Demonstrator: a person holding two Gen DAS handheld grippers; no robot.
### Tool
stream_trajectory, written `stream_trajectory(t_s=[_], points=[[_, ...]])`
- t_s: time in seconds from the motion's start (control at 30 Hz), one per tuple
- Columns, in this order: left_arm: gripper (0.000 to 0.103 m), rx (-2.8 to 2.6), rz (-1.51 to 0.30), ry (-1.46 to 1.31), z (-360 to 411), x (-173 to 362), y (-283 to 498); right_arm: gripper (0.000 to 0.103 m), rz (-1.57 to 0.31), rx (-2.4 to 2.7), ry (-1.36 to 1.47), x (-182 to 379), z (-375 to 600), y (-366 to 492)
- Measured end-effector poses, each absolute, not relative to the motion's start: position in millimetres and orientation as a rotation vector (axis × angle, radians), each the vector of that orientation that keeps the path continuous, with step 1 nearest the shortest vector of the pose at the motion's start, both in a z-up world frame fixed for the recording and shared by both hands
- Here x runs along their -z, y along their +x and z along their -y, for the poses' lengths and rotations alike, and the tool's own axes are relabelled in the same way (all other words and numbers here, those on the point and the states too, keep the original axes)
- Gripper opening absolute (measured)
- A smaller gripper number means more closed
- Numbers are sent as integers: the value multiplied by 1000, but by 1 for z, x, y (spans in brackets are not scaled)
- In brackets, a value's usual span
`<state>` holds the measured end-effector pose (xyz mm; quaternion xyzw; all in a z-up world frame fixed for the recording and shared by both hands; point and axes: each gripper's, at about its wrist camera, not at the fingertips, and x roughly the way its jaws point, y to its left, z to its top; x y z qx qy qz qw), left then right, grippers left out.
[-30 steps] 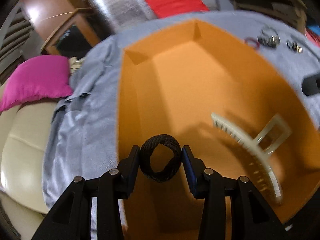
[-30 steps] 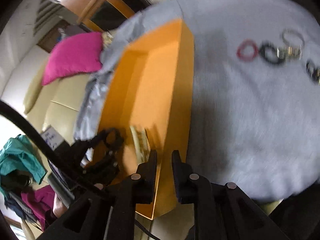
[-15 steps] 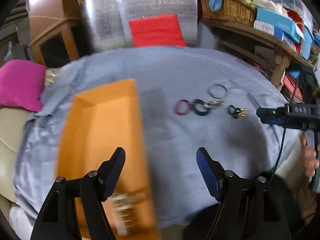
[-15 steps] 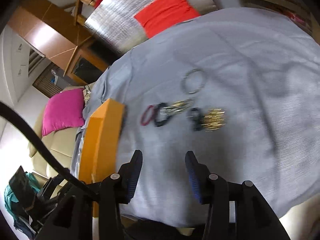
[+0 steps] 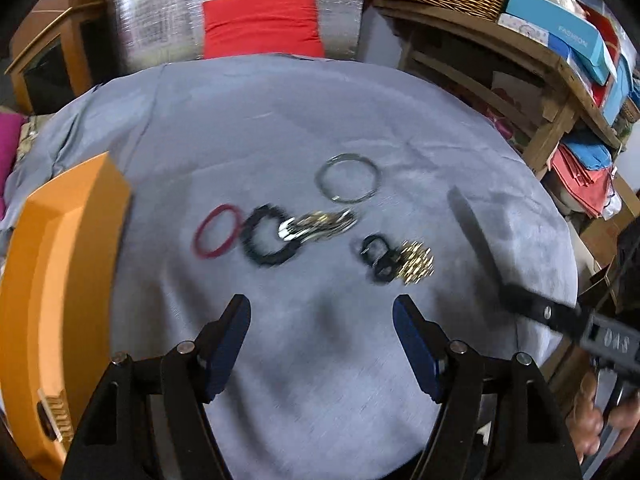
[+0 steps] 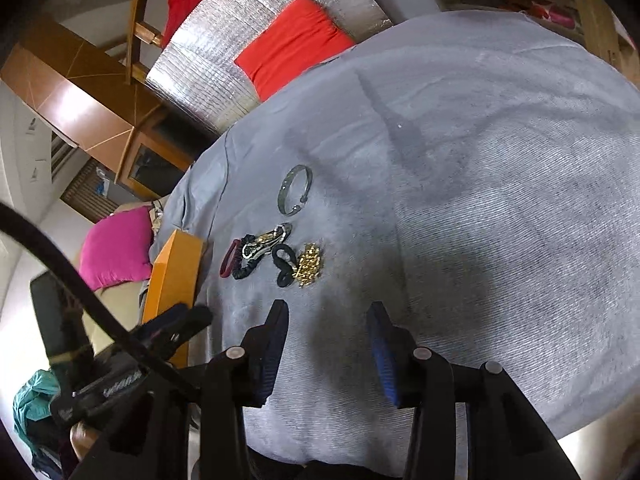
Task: Organize jewelry
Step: 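Grasp the black hair tie with the left tool while the right tool grasps the gold brooch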
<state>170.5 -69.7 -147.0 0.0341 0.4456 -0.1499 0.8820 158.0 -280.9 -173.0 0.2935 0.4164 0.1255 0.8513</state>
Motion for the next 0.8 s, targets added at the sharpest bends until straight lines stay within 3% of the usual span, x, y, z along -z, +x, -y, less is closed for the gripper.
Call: stream_trajectory(t_s=[0.33, 0.43, 0.53, 0.57, 0.63, 0.8], points=[[72, 367, -972, 47, 111, 173, 206, 45, -860, -218, 617, 181, 307, 155], [57, 383, -984, 38, 116, 180, 213, 45, -863, -217, 628, 185, 312, 155], [49, 398, -982, 29, 119, 184, 217, 45, -864, -210, 627, 187, 315, 155], [38, 403, -983, 31, 119, 185, 218, 45, -864, -209, 629, 187, 315, 156], [28, 425, -984, 30, 121, 188, 220, 45, -866, -207, 628, 188, 315, 158], [20, 469, -953, 48, 121, 185, 213, 45, -870, -206, 612, 187, 311, 162]])
